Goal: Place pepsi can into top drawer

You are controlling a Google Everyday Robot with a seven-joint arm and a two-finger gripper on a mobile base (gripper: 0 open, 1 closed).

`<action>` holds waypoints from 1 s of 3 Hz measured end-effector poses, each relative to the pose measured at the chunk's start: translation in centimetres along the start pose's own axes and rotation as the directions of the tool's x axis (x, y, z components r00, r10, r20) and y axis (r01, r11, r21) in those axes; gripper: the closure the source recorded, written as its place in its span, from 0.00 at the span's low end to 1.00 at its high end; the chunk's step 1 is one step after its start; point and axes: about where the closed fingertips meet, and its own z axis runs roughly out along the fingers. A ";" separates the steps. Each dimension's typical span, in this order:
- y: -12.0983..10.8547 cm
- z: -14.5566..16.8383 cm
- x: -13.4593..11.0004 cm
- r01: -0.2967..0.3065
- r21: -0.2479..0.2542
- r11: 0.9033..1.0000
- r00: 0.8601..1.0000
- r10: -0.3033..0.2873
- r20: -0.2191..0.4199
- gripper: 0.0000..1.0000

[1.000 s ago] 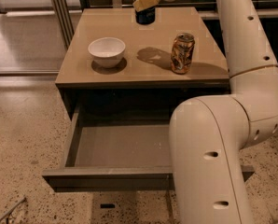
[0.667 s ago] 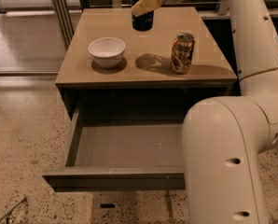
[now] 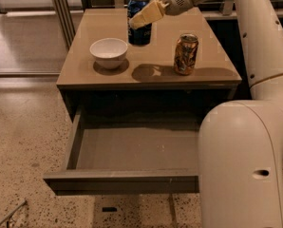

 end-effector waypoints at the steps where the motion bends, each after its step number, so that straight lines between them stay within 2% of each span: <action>1: 0.3 0.1 -0.2 0.061 0.004 0.998 0.998 -0.061 -0.001 1.00; 2: 2.2 -2.2 -1.0 0.181 0.056 0.982 0.983 -0.182 0.005 1.00; 3: 6.5 -7.4 -3.5 0.273 0.171 0.947 0.956 -0.287 0.064 1.00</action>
Offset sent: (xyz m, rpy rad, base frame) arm -0.1057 -0.0006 -0.0106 -0.1088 -0.2830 0.1085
